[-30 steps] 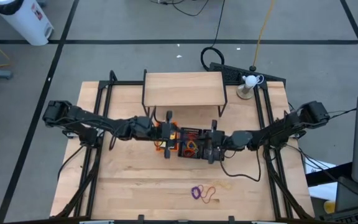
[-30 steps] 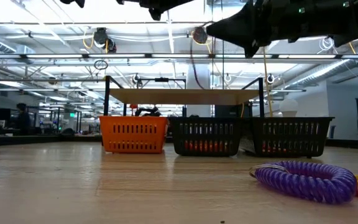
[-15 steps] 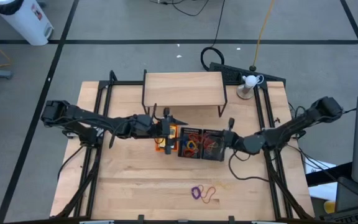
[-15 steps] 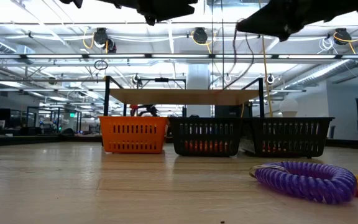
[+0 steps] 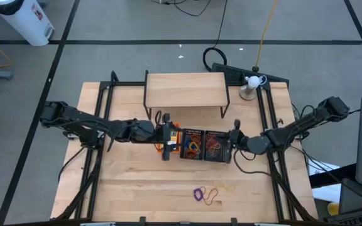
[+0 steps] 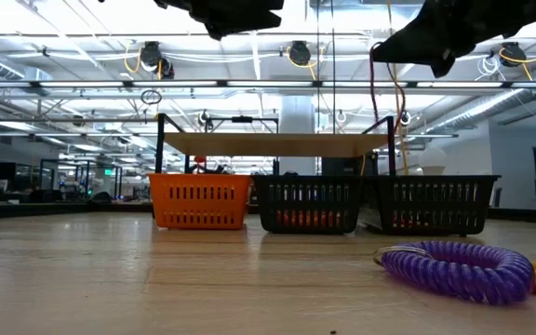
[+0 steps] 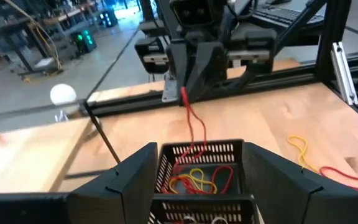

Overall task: Pick & Place Office Desk Supplies
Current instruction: Put the red rubber band into the right black bin, then put the purple spring keychain into the left black bin

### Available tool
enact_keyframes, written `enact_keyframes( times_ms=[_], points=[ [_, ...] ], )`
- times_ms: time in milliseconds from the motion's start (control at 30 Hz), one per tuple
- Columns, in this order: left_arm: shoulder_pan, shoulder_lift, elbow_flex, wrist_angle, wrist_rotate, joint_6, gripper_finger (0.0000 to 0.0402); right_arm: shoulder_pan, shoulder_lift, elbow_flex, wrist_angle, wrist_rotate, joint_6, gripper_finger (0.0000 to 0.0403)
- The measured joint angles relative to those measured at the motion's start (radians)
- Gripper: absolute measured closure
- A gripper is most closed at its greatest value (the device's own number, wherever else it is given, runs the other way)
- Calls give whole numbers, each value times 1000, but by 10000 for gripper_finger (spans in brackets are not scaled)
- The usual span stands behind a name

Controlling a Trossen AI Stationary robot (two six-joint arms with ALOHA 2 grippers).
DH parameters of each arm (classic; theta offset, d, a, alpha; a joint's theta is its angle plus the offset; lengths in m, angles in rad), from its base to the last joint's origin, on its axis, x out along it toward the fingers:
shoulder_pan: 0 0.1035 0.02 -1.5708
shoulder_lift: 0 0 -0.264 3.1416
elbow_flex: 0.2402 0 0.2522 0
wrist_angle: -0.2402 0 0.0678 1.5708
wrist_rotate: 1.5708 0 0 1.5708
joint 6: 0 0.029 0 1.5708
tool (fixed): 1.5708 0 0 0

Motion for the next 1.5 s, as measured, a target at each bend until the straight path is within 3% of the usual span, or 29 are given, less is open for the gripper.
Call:
enact_keyframes(
  times_ms=[167, 800, 1033, 1200, 1300, 1500],
  points=[
    [-12, 0, 0, -4, -1, -9, 165, -2, -1, 0, 0, -109, 20, 385],
    [-13, 0, 0, -3, 10, -38, 165, -3, 0, 0, -71, -107, 89, 264],
    [-13, 0, 1, 7, 39, -96, 165, -3, 0, 0, -62, -108, 58, 245],
    [-62, 1, 1, 6, 89, -49, 165, 37, 0, 0, 0, -107, -42, 252],
    [-137, 1, 1, -6, 3, 14, 165, 87, 0, 0, 37, -104, -97, 261],
    [-336, 1, 1, -12, -311, 40, 165, 208, 0, 0, 36, -49, -86, 274]
  ],
)
